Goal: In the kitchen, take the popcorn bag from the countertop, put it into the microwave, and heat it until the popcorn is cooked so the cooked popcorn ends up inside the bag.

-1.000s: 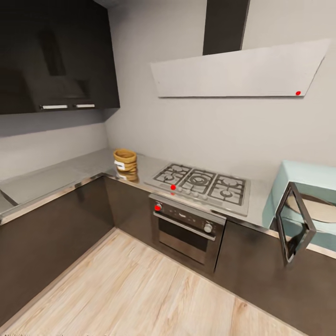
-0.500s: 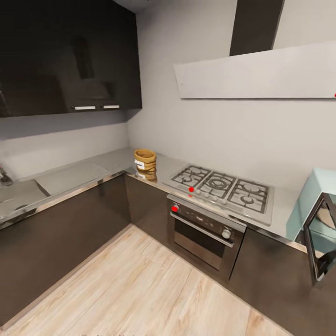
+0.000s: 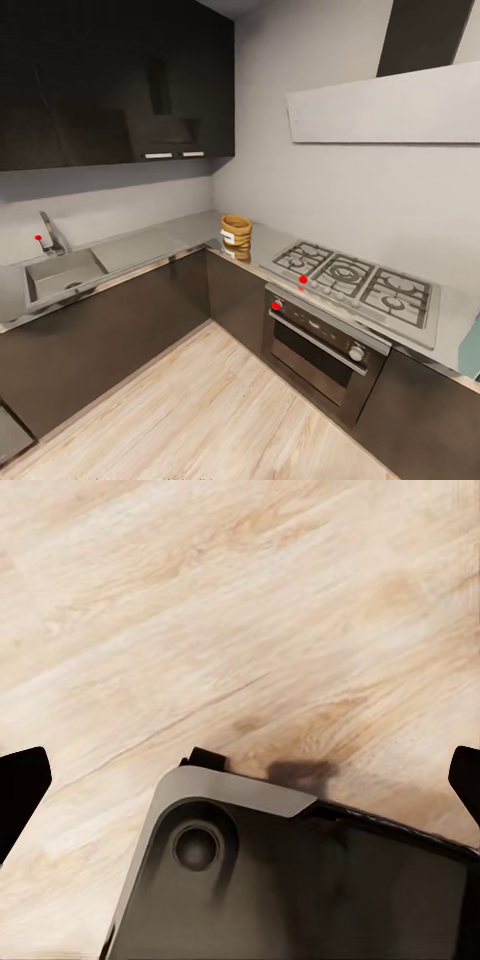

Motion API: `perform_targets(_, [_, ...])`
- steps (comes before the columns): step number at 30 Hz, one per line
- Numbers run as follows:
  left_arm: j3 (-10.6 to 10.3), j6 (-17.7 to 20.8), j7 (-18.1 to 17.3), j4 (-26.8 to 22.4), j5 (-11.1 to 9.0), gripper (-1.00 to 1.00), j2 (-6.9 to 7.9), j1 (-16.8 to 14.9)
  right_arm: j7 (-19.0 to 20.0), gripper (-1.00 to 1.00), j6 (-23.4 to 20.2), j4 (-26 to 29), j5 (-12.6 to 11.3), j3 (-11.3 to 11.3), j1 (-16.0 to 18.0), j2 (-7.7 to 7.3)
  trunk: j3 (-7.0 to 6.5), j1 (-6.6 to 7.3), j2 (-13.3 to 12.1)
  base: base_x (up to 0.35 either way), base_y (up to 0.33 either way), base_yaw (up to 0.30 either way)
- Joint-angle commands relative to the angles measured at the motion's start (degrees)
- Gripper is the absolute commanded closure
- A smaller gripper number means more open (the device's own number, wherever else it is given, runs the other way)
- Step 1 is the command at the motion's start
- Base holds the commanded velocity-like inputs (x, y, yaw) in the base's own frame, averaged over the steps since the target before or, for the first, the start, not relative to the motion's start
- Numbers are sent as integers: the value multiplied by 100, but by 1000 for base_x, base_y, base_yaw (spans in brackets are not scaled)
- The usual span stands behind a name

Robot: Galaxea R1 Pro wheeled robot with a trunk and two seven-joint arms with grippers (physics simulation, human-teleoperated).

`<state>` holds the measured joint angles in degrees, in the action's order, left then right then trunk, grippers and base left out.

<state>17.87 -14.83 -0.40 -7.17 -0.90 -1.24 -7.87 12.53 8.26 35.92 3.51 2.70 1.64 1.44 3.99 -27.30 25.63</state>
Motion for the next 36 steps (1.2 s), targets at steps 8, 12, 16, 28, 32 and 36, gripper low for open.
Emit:
perform_targets(8, [14, -16, -13, 5, -8, -100, -2, -4, 31, -100, 18, -3, 36, 29, 3, 5, -114, 151, -271, 186, 27, 277])
perform_targets(12, [15, -18, -5, 5, -7, -100, -2, -4, 56, -100, 10, 2, 31, 29, 3, -7, -114, 151, -271, 40, 12, 272])
perform_targets(16, [9, -15, -4, 5, -6, -100, -12, -4, 88, -100, 9, 3, 28, 29, 3, -12, -114, 151, -271, 63, 1, 87])
perform_targets(28, [8, -18, -9, 5, -8, -100, -8, -4, 43, -100, 10, 1, 39, 29, 3, -5, -114, 151, -271, 160, 0, 37])
perform_targets(32, [7, -16, -5, 5, -2, -100, -13, -4, 32, -100, 10, 3, 42, 29, 3, -4, -114, 151, -271, 42, 1, 256])
perform_targets(36, [6, -18, -4, 5, -6, -100, -11, -4, 31, -100, 11, 2, 41, 29, 3, -4, -114, 151, -271, 288, 65, 279])
